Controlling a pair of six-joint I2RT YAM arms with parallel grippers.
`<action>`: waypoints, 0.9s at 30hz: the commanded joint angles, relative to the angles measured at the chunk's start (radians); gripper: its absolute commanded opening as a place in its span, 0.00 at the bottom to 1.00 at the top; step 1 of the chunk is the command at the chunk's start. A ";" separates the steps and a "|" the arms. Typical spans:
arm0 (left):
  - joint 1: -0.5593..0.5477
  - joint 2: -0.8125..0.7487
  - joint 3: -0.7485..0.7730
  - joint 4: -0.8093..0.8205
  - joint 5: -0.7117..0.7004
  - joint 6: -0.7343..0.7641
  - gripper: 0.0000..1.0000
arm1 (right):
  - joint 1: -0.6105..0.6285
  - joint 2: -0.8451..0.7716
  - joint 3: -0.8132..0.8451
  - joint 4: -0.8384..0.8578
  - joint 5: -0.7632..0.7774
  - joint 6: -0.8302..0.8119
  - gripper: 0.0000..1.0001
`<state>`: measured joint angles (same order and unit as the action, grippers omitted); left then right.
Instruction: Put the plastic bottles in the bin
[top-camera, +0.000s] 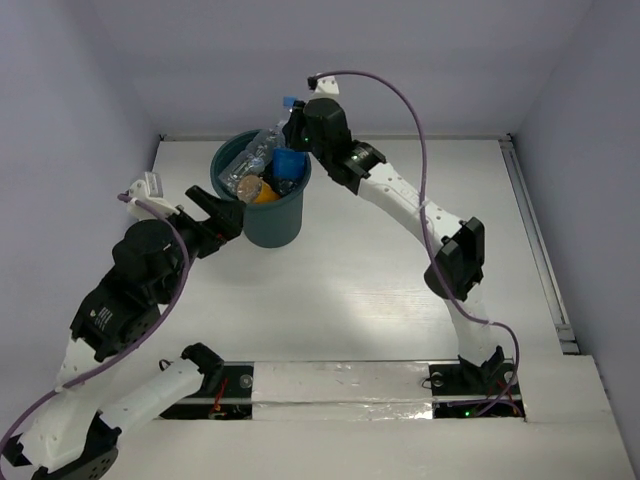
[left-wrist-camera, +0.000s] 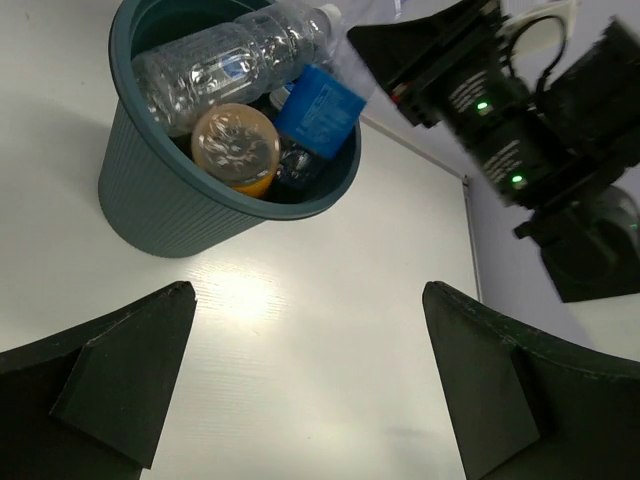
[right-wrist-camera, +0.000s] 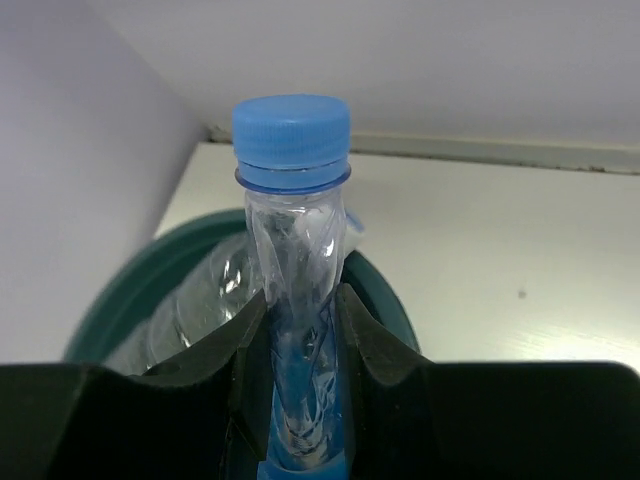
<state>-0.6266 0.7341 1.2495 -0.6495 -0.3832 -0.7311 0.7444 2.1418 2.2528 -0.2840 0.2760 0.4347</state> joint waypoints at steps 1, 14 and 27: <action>0.001 -0.015 -0.007 -0.045 -0.016 -0.037 0.97 | 0.075 -0.008 -0.010 0.046 0.074 -0.063 0.18; 0.001 0.011 0.091 -0.036 -0.036 0.002 0.99 | 0.087 -0.177 -0.091 -0.010 0.115 -0.005 1.00; 0.001 0.010 0.082 0.065 0.104 0.004 0.99 | 0.087 -0.863 -0.715 0.032 0.080 0.013 0.33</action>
<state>-0.6266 0.7528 1.3190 -0.6540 -0.3294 -0.7383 0.8310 1.4681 1.7695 -0.2867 0.3542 0.4240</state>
